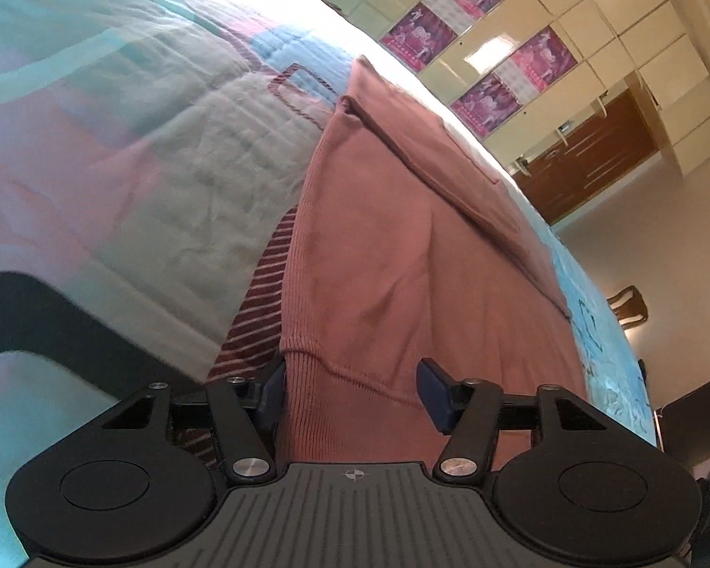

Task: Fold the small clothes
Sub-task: 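Grasp the sweatshirt hem with both grippers and lift it toward the collar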

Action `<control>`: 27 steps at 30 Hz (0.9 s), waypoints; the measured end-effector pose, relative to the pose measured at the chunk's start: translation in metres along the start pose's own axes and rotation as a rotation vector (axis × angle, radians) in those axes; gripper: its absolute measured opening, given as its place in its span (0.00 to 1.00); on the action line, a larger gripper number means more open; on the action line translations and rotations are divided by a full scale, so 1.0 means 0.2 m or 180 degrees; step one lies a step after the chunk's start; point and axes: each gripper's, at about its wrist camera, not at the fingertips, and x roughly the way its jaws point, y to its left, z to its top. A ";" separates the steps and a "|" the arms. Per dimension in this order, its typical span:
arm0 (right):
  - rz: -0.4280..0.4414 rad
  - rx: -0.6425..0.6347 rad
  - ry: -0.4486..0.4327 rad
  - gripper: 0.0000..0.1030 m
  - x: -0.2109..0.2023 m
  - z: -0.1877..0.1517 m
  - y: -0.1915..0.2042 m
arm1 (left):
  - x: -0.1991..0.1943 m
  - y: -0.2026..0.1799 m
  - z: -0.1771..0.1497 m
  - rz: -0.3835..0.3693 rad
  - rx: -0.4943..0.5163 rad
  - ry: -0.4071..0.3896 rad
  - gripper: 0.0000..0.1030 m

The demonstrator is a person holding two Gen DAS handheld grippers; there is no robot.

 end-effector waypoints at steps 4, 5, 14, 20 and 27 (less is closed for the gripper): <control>0.0114 0.0225 -0.0008 0.15 0.05 0.04 -0.06 | 0.04 0.00 0.00 0.0064 -0.0003 -0.0016 0.04; 0.0124 0.0171 -0.0021 0.14 0.04 0.04 -0.05 | 0.02 -0.01 -0.01 0.0049 -0.0012 -0.0102 0.04; -0.0013 -0.0107 -0.0099 0.07 -0.04 0.00 -0.08 | -0.02 0.02 -0.05 0.0130 -0.0030 -0.0206 0.04; 0.0177 -0.0298 -0.0293 0.07 -0.09 0.06 0.03 | -0.06 -0.01 0.00 -0.0037 -0.0225 -0.0351 0.04; 0.0304 -0.0466 -0.0686 0.07 -0.06 0.33 0.22 | -0.03 -0.18 0.29 -0.0389 -0.0222 -0.0683 0.04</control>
